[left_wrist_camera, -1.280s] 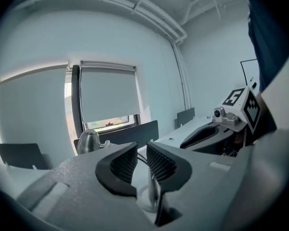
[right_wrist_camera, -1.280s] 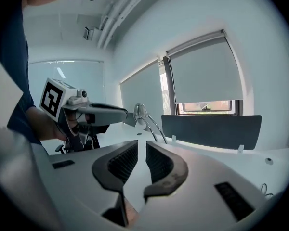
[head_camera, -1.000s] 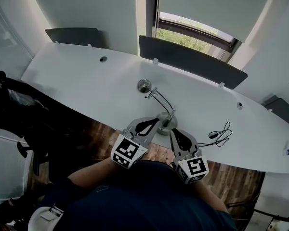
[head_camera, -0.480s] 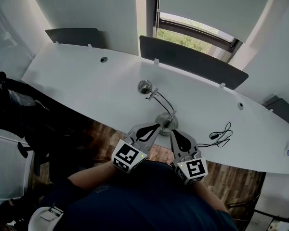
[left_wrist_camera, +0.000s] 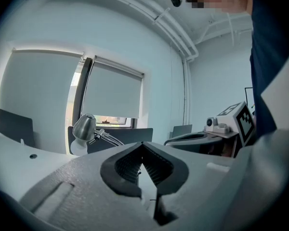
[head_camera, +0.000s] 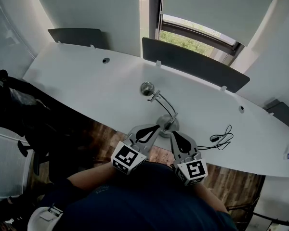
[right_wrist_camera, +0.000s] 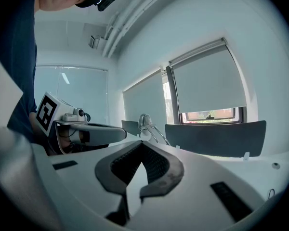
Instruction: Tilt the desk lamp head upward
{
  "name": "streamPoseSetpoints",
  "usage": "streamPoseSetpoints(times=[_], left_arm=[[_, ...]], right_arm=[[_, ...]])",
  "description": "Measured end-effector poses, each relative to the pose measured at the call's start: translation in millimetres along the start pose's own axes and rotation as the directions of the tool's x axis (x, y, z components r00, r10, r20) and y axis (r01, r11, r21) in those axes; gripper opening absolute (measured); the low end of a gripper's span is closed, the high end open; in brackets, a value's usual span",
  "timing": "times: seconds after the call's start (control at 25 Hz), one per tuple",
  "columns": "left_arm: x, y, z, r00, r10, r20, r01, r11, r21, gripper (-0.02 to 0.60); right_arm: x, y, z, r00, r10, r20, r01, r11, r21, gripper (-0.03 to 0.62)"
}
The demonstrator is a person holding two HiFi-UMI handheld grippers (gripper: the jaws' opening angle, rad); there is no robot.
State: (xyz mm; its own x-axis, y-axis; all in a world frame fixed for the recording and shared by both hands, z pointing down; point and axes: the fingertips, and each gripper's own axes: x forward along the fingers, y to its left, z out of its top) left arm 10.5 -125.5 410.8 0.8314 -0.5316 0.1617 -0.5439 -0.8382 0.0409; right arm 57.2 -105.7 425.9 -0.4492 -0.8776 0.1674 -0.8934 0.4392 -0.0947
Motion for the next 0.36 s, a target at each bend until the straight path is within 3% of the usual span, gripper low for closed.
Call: streamPoseSetpoints(times=[0.36], left_arm=[[-1.9, 3.6, 2.1, 1.0, 0.009, 0.007, -0.009, 1.0, 0.001, 0.006]], right_arm=[[1.6, 0.9, -1.0, 1.0, 0.01, -0.007, -0.01, 1.0, 0.017, 0.009]])
